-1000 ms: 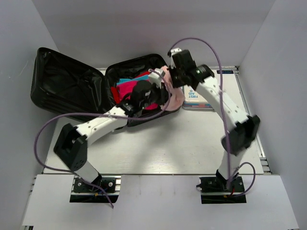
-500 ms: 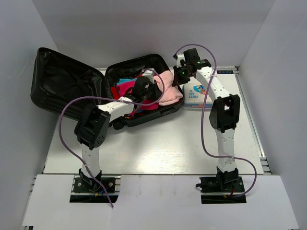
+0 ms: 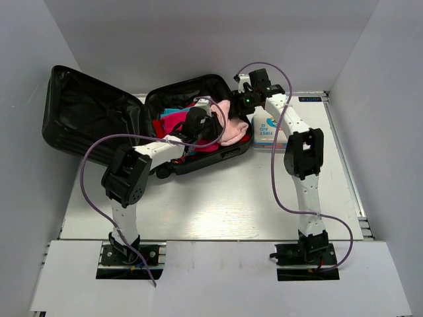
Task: Pack the luggage
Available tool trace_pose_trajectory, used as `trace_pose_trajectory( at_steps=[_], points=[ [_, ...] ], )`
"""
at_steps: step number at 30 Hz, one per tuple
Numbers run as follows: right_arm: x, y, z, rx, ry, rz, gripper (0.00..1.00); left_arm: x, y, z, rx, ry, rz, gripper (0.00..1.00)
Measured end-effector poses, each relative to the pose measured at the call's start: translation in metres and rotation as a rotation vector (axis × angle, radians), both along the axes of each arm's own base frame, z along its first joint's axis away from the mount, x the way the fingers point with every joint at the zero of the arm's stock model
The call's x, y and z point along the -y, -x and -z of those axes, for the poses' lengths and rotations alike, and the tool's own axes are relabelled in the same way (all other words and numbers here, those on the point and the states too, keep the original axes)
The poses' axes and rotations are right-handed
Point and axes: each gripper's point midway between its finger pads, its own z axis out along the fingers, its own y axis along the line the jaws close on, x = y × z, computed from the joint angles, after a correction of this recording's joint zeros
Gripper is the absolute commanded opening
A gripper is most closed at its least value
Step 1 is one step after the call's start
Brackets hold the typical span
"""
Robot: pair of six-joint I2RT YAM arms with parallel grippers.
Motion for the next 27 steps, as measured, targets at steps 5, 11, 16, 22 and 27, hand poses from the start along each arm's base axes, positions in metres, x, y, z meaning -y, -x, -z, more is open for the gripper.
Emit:
trace_pose_trajectory(
  at_steps=[5, 11, 16, 22, 27],
  points=[
    [0.004, -0.003, -0.033, 0.084, 0.017, 0.0, 0.79, 0.003, 0.008, -0.024, 0.003, -0.044, 0.029, 0.68],
    [0.026, -0.001, -0.092, 0.217, 0.055, 0.064, 0.66, 0.006, 0.004, -0.079, 0.078, -0.08, 0.04, 0.68],
    [0.037, 0.018, -0.108, 0.22, 0.054, 0.094, 0.41, 0.003, -0.014, -0.123, 0.154, -0.079, 0.008, 0.61],
    [0.033, 0.038, -0.061, 0.065, 0.032, 0.102, 0.31, 0.014, -0.05, -0.122, 0.183, -0.066, 0.014, 0.54],
    [0.028, 0.056, -0.021, -0.063, 0.005, 0.097, 0.29, 0.021, -0.064, -0.053, 0.074, -0.089, 0.078, 0.37]
  ],
)
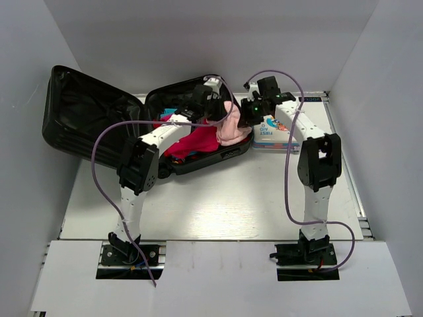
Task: Pack the luggage
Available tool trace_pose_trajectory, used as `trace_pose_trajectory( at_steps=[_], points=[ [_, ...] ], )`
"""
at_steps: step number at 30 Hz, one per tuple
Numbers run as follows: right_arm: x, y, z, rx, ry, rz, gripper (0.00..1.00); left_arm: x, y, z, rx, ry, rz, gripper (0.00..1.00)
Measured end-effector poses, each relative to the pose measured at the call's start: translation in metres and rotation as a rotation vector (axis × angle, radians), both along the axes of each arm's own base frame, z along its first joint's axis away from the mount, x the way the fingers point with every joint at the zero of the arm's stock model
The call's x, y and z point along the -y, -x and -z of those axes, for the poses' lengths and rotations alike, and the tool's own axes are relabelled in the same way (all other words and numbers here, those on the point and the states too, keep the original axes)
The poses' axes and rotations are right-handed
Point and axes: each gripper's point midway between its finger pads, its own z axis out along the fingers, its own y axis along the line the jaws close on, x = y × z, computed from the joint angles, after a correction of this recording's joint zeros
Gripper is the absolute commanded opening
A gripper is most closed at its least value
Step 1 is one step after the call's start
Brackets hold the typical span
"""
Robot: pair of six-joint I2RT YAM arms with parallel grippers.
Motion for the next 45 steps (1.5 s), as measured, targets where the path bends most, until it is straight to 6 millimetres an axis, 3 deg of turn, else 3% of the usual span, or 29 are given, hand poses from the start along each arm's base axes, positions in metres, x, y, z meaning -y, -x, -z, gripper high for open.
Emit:
trace_pose_trajectory(
  at_steps=[3, 5, 8, 13, 15, 19, 21, 26, 29, 31, 35, 41, 45],
  points=[
    [0.002, 0.007, 0.018, -0.055, 0.0, 0.018, 0.26, -0.017, 0.008, 0.047, -0.099, -0.035, 0.002, 0.35],
    [0.005, 0.01, 0.029, -0.077, 0.004, 0.036, 0.24, -0.028, 0.008, 0.059, -0.12, -0.02, 0.004, 0.34],
    [0.01, 0.01, 0.039, -0.084, 0.001, 0.065, 0.24, -0.04, 0.008, 0.055, -0.111, 0.012, 0.019, 0.37],
    [0.012, 0.01, 0.033, -0.057, 0.004, 0.067, 0.24, -0.052, 0.003, 0.044, -0.102, 0.081, 0.09, 0.5],
    [0.012, 0.011, 0.031, -0.056, 0.009, 0.06, 0.29, -0.056, -0.007, 0.034, -0.09, 0.102, 0.118, 0.5],
    [0.01, 0.015, 0.015, -0.041, -0.002, 0.018, 0.37, -0.065, -0.045, 0.014, -0.027, 0.106, 0.115, 0.5],
    [0.007, 0.021, 0.002, -0.022, -0.019, -0.012, 0.4, -0.071, -0.053, 0.012, -0.015, 0.101, 0.107, 0.5],
    [-0.011, 0.037, -0.047, 0.081, -0.084, -0.09, 0.4, -0.078, -0.049, 0.027, -0.06, 0.085, 0.103, 0.5],
    [-0.033, 0.047, -0.062, 0.111, -0.134, -0.155, 0.4, -0.076, -0.044, 0.032, -0.078, 0.081, 0.109, 0.48],
    [-0.049, 0.053, -0.059, 0.091, -0.159, -0.193, 0.4, -0.074, -0.043, 0.033, -0.081, 0.077, 0.108, 0.47],
    [-0.072, 0.064, -0.029, 0.019, -0.16, -0.238, 0.35, -0.077, -0.047, 0.032, -0.08, 0.058, 0.084, 0.41],
    [-0.082, 0.087, 0.014, -0.083, -0.149, -0.257, 0.32, -0.085, -0.062, 0.024, -0.056, 0.05, 0.0, 0.36],
    [-0.086, 0.089, 0.022, -0.08, -0.141, -0.262, 0.35, -0.087, -0.073, 0.029, -0.065, 0.063, -0.048, 0.36]
  ],
)
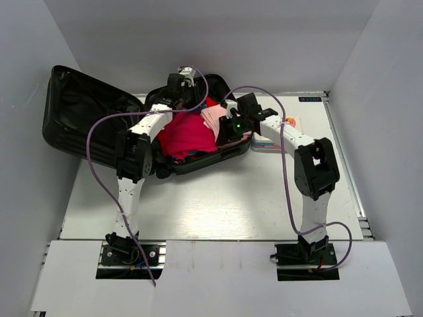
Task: Pack the luggage
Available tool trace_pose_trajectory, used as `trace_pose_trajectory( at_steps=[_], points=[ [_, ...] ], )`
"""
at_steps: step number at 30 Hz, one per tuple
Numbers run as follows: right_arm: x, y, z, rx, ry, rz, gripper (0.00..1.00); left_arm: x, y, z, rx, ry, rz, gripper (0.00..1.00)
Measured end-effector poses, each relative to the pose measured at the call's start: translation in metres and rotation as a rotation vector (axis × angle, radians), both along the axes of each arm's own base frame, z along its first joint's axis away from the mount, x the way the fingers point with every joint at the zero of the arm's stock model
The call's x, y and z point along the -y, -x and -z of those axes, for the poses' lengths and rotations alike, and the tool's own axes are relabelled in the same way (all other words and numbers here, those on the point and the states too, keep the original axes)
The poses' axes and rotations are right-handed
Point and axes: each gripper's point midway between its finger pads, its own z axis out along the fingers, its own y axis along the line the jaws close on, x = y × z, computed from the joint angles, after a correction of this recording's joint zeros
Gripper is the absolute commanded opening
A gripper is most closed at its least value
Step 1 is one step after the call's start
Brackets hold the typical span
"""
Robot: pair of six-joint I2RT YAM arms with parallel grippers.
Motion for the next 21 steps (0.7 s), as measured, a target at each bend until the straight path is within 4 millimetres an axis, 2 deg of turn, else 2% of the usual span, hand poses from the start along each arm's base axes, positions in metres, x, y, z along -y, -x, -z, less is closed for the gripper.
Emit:
trace_pose_trajectory(
  at_steps=[2, 4, 5, 6, 7, 10, 12, 14, 17, 19, 21],
  points=[
    [-0.001, 0.0, 0.0, 0.009, 0.006, -0.001, 0.39, -0.001, -0.001, 0.008, -0.018, 0.0, -0.012, 0.39],
    [-0.001, -0.001, -0.003, 0.017, 0.017, 0.001, 0.45, -0.002, 0.0, 0.015, -0.038, -0.005, -0.018, 0.55],
    [-0.002, -0.002, -0.008, 0.019, 0.02, 0.001, 0.58, -0.003, 0.001, 0.017, -0.045, -0.011, -0.019, 0.63],
    [-0.003, -0.003, -0.015, 0.026, 0.018, 0.002, 0.63, -0.004, 0.001, 0.018, -0.053, -0.017, -0.022, 0.69],
    [-0.004, -0.007, -0.023, 0.042, 0.013, 0.004, 0.7, -0.005, 0.001, 0.017, -0.054, -0.022, -0.027, 0.82],
    [-0.007, -0.017, -0.052, 0.108, -0.008, 0.026, 0.9, -0.009, -0.001, 0.005, -0.037, -0.037, -0.039, 1.0],
    [-0.002, -0.02, -0.068, 0.14, -0.004, 0.063, 0.9, -0.014, 0.002, -0.007, -0.026, -0.054, -0.046, 1.0],
    [0.008, -0.022, -0.084, 0.176, 0.011, 0.113, 0.9, -0.02, 0.007, -0.028, -0.002, -0.071, -0.055, 1.0],
    [0.033, -0.03, -0.104, 0.218, 0.053, 0.229, 0.9, -0.033, 0.019, -0.075, 0.059, -0.096, -0.069, 1.0],
    [0.059, -0.038, -0.115, 0.235, 0.091, 0.336, 0.9, -0.042, 0.038, -0.116, 0.112, -0.108, -0.067, 1.0],
    [0.092, -0.048, -0.119, 0.243, 0.129, 0.448, 0.9, -0.052, 0.066, -0.151, 0.157, -0.121, -0.062, 1.0]
  ],
)
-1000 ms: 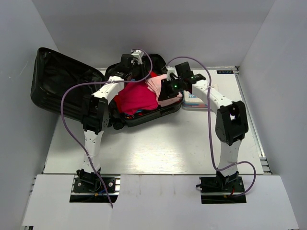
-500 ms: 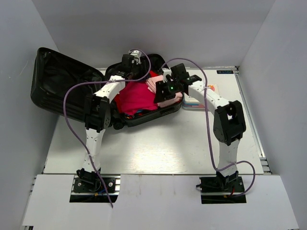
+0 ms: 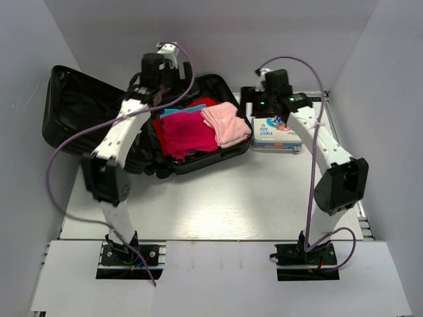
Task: Pack the luggage
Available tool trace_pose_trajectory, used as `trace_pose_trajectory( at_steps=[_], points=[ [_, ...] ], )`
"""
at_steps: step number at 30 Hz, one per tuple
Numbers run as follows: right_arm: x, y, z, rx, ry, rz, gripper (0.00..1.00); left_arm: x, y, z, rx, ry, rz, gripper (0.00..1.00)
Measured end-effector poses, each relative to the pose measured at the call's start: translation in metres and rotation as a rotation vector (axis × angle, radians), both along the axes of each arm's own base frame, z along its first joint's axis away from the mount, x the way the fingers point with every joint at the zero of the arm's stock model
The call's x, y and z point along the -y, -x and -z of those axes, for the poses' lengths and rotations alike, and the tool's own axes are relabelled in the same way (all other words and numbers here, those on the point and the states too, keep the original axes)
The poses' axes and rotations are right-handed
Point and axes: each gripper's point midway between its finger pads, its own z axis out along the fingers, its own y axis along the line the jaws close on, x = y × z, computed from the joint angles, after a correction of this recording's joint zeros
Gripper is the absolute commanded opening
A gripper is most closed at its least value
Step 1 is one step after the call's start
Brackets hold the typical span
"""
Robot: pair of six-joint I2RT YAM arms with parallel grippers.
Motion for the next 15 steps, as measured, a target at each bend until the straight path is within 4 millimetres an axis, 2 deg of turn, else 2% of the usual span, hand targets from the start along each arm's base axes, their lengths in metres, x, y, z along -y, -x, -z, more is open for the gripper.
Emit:
trace_pose_trajectory(
  at_steps=[2, 4, 5, 7, 9, 12, 13, 15],
  points=[
    [0.038, -0.012, 0.005, -0.004, 0.029, 0.108, 0.9, -0.009, 0.036, -0.026, 0.039, -0.012, 0.012, 1.0],
    [0.075, -0.024, 0.015, -0.02, 0.068, 0.197, 0.9, -0.014, 0.08, -0.03, 0.042, -0.024, 0.033, 1.0],
    [0.09, -0.031, 0.021, -0.029, 0.087, 0.228, 0.9, -0.015, 0.103, -0.025, 0.041, -0.026, 0.049, 1.0],
    [0.115, -0.049, 0.031, -0.046, 0.123, 0.271, 0.9, -0.016, 0.144, -0.004, 0.009, -0.03, 0.083, 1.0],
    [0.127, -0.081, 0.037, -0.033, 0.141, 0.276, 0.9, -0.013, 0.184, 0.031, -0.052, -0.034, 0.135, 1.0],
    [0.131, -0.132, 0.05, 0.002, 0.142, 0.255, 0.9, -0.006, 0.222, 0.08, -0.166, -0.053, 0.214, 1.0],
    [0.131, -0.148, 0.058, 0.013, 0.137, 0.245, 0.9, -0.003, 0.232, 0.094, -0.204, -0.064, 0.238, 1.0],
    [0.132, -0.167, 0.083, 0.003, 0.131, 0.223, 0.9, 0.001, 0.248, 0.115, -0.27, -0.084, 0.275, 1.0]
  ],
)
